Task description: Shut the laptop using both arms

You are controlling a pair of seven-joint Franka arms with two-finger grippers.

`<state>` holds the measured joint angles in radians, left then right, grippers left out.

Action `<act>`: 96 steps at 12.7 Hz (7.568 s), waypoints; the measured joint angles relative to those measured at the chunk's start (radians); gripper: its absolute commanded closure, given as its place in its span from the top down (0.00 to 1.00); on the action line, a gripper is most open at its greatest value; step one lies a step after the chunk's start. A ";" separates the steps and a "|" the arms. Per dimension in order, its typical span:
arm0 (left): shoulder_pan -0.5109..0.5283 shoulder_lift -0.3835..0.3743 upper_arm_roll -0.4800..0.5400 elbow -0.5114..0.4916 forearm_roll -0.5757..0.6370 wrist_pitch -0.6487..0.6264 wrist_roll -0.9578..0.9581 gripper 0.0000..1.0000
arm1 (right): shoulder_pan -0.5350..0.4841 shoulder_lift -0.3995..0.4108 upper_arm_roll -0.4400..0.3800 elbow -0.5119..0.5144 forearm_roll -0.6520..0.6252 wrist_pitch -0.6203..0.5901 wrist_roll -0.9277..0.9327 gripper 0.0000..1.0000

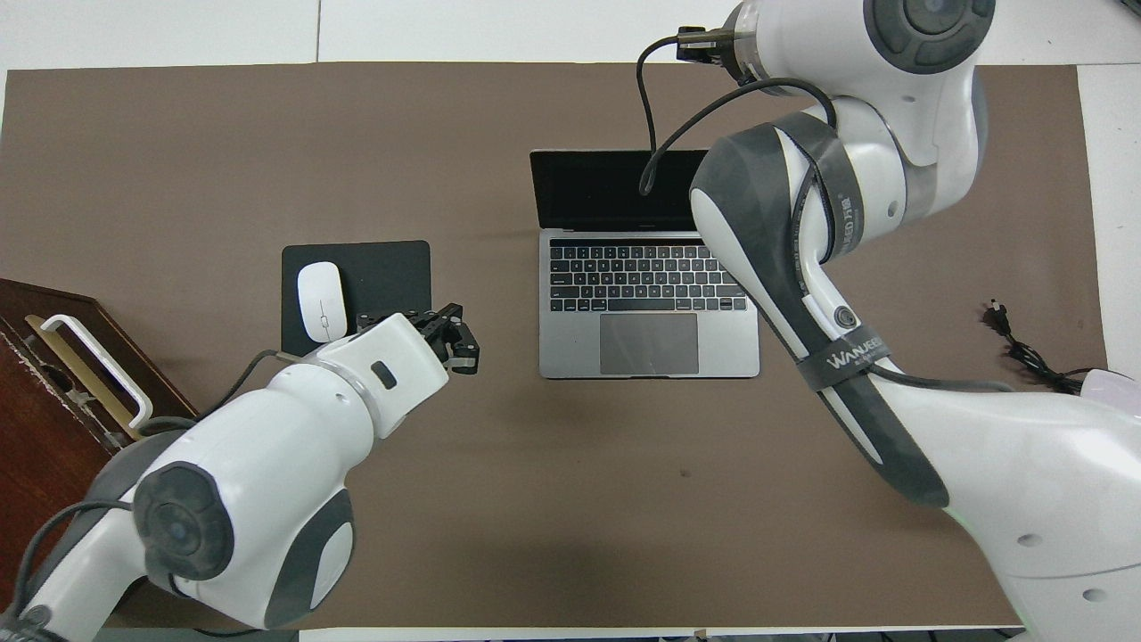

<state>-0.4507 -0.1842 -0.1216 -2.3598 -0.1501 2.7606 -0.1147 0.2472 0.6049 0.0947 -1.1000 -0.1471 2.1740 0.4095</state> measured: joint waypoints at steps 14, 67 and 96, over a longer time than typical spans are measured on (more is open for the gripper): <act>-0.146 0.458 0.001 -0.015 0.001 0.599 0.006 0.00 | 0.088 0.056 -0.019 0.032 -0.001 0.003 0.044 0.00; -0.211 0.446 0.008 -0.160 0.001 0.754 0.114 0.00 | 0.017 -0.148 -0.033 -0.467 0.407 -0.343 0.054 0.00; -0.211 0.447 0.009 -0.159 0.001 0.755 0.171 0.00 | 0.034 -0.148 -0.032 -0.601 0.407 -0.129 0.053 0.00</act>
<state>-0.6618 0.2627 -0.1128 -2.5192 -0.1492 3.5154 0.0559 0.2813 0.4568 0.0624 -1.7008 0.2601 2.0446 0.4626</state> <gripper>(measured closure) 0.991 0.991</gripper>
